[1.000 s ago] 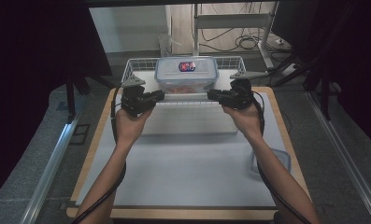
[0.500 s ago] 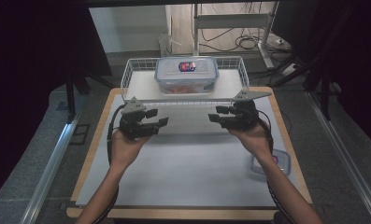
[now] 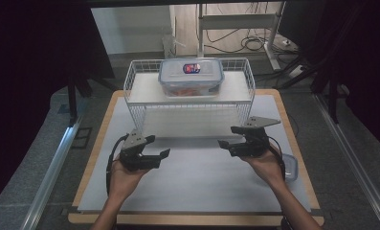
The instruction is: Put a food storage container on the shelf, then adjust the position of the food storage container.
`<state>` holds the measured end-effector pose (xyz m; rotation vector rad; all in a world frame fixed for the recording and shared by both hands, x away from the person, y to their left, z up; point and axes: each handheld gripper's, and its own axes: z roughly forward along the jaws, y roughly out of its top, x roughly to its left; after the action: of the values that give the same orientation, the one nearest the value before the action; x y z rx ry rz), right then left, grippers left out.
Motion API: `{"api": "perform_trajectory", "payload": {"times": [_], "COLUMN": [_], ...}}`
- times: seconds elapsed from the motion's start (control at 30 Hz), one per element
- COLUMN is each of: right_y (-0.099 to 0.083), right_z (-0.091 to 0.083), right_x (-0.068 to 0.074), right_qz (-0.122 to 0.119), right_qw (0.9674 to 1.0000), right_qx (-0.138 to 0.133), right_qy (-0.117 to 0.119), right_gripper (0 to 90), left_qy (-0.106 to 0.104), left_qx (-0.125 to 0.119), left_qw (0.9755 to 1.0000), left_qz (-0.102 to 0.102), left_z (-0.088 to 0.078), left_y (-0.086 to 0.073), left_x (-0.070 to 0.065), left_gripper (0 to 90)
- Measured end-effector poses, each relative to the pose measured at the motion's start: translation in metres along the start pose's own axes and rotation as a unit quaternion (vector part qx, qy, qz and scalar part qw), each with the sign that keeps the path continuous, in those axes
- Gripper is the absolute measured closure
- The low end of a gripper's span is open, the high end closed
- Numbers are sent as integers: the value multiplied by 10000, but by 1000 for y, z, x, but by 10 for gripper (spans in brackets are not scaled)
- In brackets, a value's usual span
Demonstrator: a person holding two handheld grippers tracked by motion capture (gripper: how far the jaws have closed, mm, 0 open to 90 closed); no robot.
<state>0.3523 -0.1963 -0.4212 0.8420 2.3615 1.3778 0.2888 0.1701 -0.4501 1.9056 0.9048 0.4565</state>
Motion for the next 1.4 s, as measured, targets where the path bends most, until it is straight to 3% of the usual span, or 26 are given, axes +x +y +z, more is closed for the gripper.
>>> {"api": "perform_trajectory", "payload": {"times": [0.2,0.47,0.53,0.73,1.0,1.17,1.4], "right_y": [-18,-41,-47,-65,-84,-86,-88], "right_z": [-2,-5,-5,-5,-4,-2,4], "right_x": [5,17,20,31,38,37,35], "right_qz": [49,46,15,-172,48,125,351], "right_qw": [10000,10000,10000,9993,9984,9974,9959], "right_qx": [1,17,50,334,556,711,823], "right_qy": [-39,-26,-30,-89,44,39,162], "right_gripper": [202,163,158,147,124,98,28], "left_qy": [-21,72,127,350,467,481,519], "left_qx": [-56,-91,-8,255,335,292,368], "left_qw": [9999,9985,9986,9989,9983,9984,9980], "left_qz": [-149,-532,-506,-172,-57,-105,20], "left_z": [-7,-15,-14,-14,-19,-19,-16], "left_y": [-19,-50,-55,-72,-84,-84,-86], "left_x": [-3,-6,-9,-20,-28,-28,-28], "left_gripper": [159,90,81,61,90,89,73]}}
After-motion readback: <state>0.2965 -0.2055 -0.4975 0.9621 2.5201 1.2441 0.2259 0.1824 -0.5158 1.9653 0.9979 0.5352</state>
